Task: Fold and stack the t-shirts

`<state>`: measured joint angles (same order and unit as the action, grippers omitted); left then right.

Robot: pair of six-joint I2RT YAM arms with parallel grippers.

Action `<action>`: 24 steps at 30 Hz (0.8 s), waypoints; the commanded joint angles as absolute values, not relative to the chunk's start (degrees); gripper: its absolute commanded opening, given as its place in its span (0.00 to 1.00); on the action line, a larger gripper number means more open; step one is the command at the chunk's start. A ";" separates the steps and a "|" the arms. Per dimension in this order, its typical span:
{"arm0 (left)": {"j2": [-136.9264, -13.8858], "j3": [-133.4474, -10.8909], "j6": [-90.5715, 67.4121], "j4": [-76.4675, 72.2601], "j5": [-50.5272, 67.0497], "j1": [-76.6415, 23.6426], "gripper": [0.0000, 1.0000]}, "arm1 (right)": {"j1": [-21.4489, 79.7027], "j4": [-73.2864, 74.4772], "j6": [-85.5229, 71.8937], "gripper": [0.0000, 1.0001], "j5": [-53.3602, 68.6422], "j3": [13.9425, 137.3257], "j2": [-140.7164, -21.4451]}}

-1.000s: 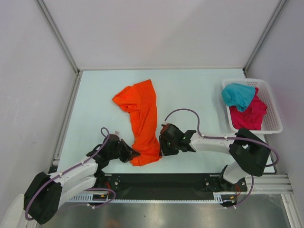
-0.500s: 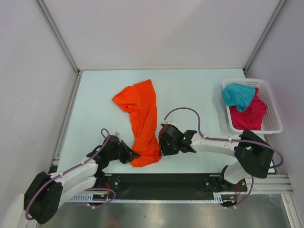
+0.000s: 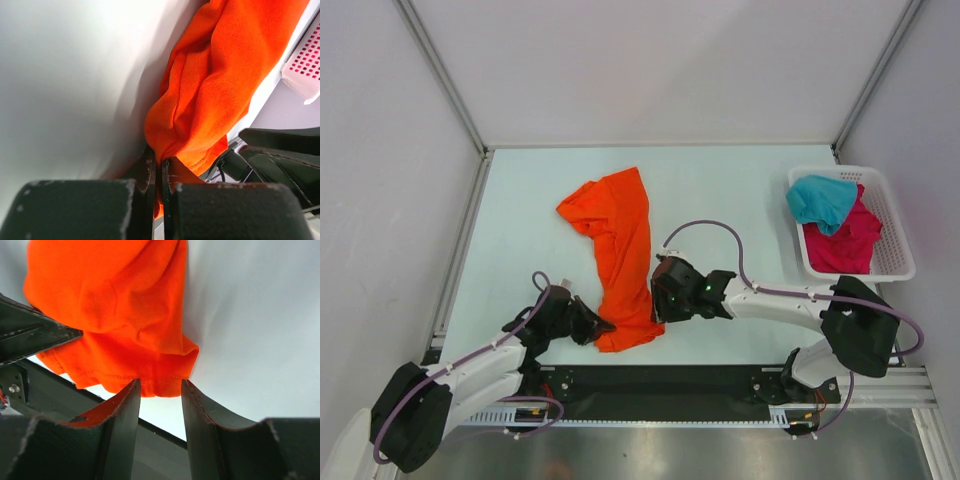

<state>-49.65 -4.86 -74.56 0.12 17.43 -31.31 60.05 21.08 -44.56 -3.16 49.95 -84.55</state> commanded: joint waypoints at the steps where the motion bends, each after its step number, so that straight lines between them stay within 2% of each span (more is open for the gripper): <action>1: -48.78 -4.04 -75.32 0.18 18.19 -30.85 0.00 | 60.64 19.69 -44.65 0.44 -3.52 51.33 -86.74; 24: -48.25 -4.04 -75.94 -1.67 19.25 -29.80 0.00 | 60.73 16.44 -45.70 0.43 -2.46 46.76 -90.26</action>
